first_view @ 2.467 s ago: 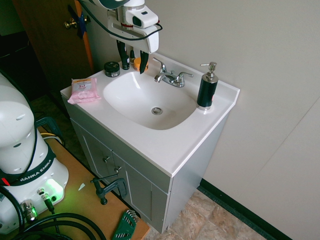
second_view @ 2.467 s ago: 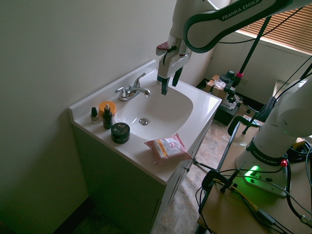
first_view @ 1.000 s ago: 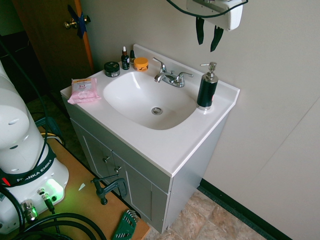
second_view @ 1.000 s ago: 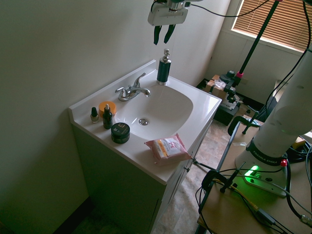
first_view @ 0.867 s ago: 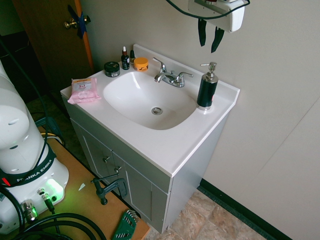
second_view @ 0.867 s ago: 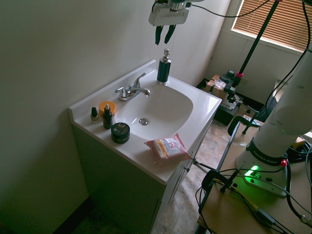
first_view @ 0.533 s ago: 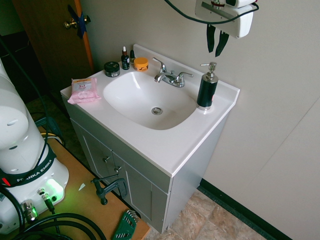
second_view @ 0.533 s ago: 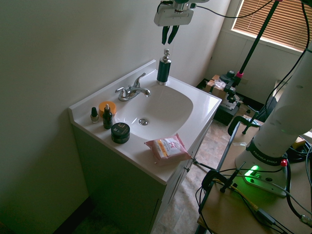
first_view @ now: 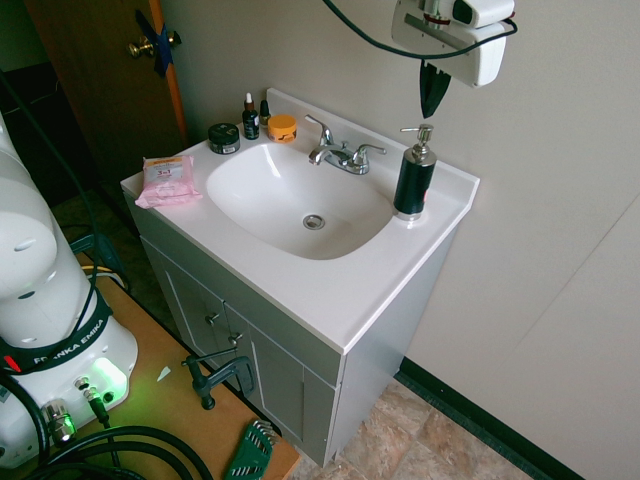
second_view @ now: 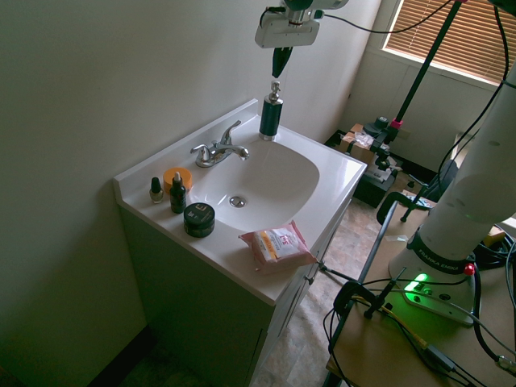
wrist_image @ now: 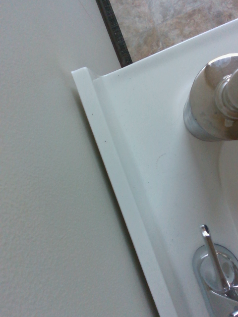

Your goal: Sanitize yourself

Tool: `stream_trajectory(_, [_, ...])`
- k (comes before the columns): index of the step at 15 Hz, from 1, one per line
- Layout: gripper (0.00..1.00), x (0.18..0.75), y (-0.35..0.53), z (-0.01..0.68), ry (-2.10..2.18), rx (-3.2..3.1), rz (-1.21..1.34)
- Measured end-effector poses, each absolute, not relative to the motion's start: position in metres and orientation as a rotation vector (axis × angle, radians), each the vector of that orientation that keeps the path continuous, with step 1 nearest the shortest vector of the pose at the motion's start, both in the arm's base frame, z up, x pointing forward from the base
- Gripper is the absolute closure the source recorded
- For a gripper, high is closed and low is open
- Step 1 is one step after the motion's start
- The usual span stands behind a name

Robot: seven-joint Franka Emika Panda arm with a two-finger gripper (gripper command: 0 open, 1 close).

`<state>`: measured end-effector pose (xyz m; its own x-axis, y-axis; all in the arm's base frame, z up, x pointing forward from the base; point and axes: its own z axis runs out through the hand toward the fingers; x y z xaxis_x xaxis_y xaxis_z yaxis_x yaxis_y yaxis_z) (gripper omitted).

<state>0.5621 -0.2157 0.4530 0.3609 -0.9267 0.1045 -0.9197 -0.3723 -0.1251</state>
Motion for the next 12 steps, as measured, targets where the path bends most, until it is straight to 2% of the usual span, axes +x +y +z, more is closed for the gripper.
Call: stream_trajectory(12, [1.0,0.564,-0.221,0.428,1.749,-2.555,-0.21])
